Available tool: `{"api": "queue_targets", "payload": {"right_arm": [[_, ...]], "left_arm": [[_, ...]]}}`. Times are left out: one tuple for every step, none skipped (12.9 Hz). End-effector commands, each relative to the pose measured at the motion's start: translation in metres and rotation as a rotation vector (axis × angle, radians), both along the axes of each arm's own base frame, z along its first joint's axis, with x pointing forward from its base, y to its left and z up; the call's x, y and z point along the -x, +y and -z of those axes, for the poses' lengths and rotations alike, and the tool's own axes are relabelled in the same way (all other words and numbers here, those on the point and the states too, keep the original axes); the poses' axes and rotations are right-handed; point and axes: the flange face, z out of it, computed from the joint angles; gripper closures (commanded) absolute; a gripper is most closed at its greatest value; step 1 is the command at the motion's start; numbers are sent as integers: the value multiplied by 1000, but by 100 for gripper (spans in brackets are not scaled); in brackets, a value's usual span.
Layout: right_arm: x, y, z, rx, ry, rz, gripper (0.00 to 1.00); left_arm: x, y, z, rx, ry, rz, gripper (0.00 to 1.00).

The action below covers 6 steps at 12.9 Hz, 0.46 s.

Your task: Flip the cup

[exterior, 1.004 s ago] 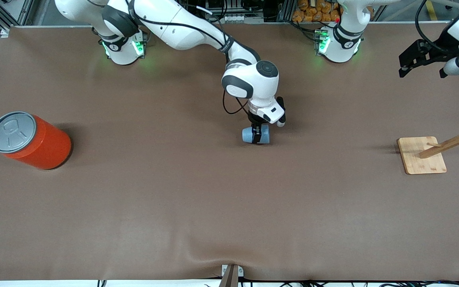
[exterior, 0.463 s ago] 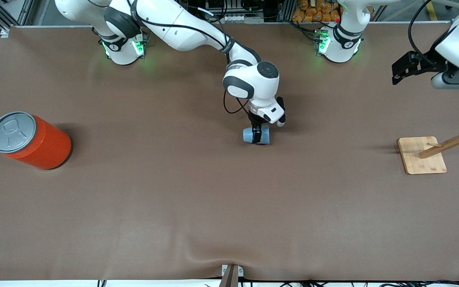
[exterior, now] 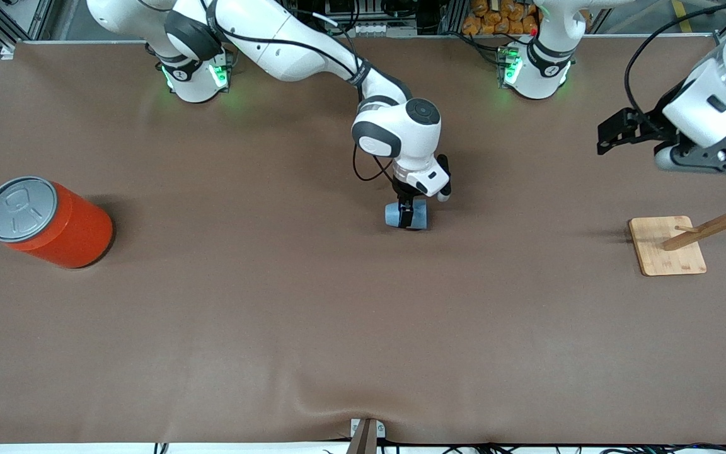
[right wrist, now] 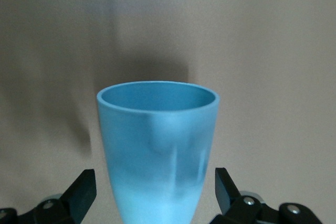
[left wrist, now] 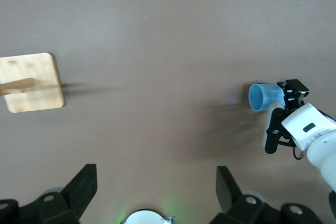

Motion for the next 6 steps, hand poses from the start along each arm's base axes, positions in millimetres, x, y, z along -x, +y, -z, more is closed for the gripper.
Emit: {"api": "queue_targets", "payload": {"right_arm": [[4, 1, -9, 6, -15, -1, 0], [8, -1, -9, 14, -11, -7, 0], [11, -3, -11, 19, -7, -10, 0], [13, -2, -17, 13, -10, -7, 0], [13, -2, -25, 7, -14, -10, 0], [12, -3, -35, 18, -12, -4, 0]], "left_arm": [[-6, -13, 25, 54, 23, 6, 0], [-7, -20, 37, 68, 38, 12, 0], [-8, -26, 46, 87, 52, 17, 0], [-12, -32, 57, 102, 64, 21, 0], [-16, -39, 68, 113, 76, 26, 0], [-18, -46, 77, 120, 94, 35, 0]]}}
